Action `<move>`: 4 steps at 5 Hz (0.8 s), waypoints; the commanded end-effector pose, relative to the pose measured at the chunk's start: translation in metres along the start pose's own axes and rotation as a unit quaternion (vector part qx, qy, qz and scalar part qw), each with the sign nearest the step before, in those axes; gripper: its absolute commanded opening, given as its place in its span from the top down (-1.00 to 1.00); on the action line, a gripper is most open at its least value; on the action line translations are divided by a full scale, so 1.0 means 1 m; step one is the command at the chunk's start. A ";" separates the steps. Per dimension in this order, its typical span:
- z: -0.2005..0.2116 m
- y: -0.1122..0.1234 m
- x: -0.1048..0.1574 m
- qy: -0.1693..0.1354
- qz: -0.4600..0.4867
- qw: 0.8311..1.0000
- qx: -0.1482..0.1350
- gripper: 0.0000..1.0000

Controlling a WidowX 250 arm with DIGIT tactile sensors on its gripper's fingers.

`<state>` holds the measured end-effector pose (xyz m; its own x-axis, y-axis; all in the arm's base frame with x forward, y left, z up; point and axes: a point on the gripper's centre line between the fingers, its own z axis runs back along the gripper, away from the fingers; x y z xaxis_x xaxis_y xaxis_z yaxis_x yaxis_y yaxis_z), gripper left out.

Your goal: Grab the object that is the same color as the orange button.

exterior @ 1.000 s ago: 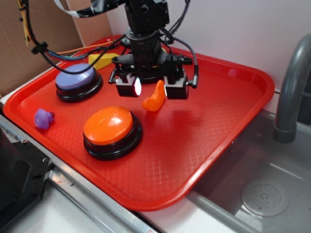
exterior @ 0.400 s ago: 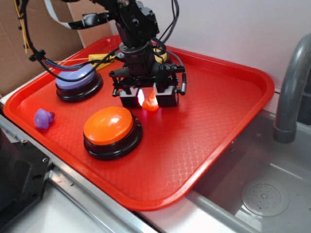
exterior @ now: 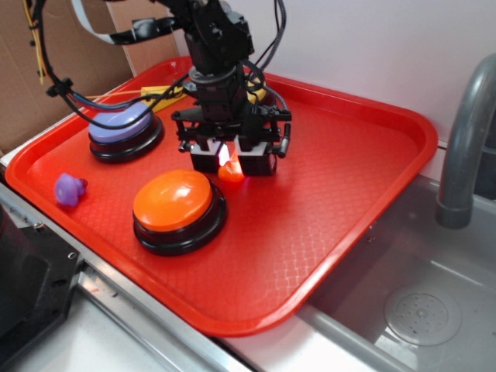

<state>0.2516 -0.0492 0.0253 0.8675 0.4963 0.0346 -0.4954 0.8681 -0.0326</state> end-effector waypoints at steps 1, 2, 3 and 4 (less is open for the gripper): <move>0.076 0.020 0.021 0.004 -0.124 0.992 -0.018 1.00; 0.108 0.054 0.026 0.005 -0.161 0.987 -0.008 1.00; 0.127 0.080 0.031 -0.010 -0.228 0.974 -0.009 1.00; 0.133 0.094 0.038 -0.009 -0.250 0.968 0.009 1.00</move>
<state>0.2170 0.0442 0.1386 0.9998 0.0199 -0.0075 -0.0199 0.9998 -0.0014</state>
